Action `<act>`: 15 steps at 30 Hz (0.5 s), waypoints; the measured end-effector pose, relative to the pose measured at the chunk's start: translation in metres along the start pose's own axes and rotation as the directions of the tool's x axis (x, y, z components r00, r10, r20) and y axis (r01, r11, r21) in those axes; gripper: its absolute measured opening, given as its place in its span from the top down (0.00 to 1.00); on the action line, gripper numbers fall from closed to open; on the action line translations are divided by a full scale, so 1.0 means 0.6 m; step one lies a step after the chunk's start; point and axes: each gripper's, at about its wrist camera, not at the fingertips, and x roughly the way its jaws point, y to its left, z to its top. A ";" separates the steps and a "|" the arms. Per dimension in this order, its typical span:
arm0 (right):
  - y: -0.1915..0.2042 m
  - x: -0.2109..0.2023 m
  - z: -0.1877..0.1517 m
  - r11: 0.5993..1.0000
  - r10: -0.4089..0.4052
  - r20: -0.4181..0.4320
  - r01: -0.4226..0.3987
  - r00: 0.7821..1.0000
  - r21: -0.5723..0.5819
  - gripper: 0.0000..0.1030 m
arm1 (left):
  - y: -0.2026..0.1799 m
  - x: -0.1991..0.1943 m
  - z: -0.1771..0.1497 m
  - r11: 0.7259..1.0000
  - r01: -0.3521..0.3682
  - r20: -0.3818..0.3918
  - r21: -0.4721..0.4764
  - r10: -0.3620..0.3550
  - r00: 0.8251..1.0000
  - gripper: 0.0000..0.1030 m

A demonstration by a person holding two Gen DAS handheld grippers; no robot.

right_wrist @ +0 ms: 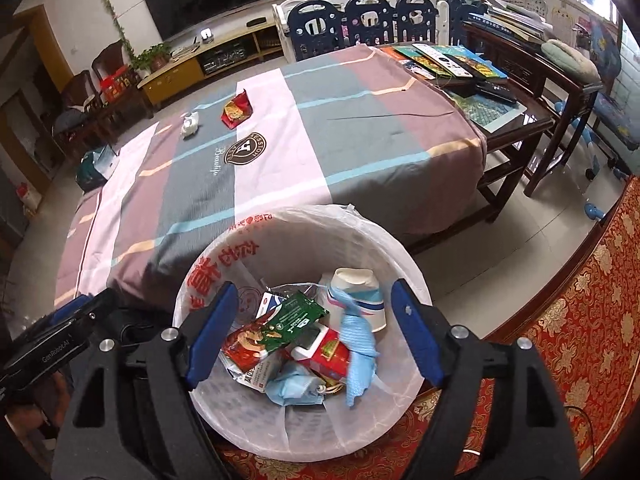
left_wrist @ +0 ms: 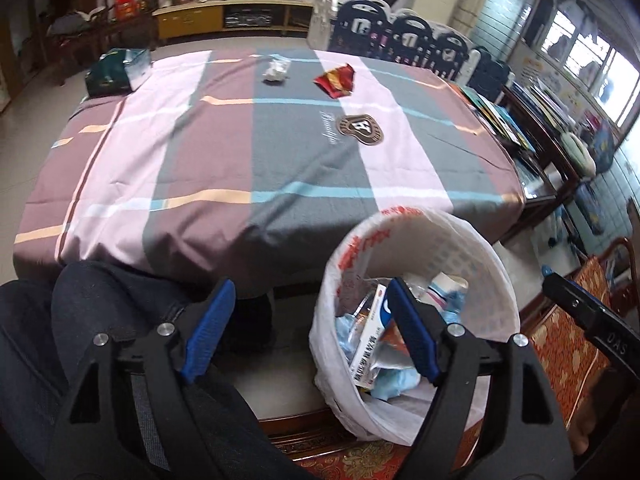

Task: Collect trash
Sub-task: 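Carry the cloth and snack bag to the wastebasket and open both grippers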

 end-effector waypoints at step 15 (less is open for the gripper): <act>0.088 0.042 0.007 0.996 0.047 -0.077 -0.053 0.996 -0.073 0.25 | 0.076 -0.070 0.014 0.984 -0.118 0.226 -0.137 0.147 0.963 0.23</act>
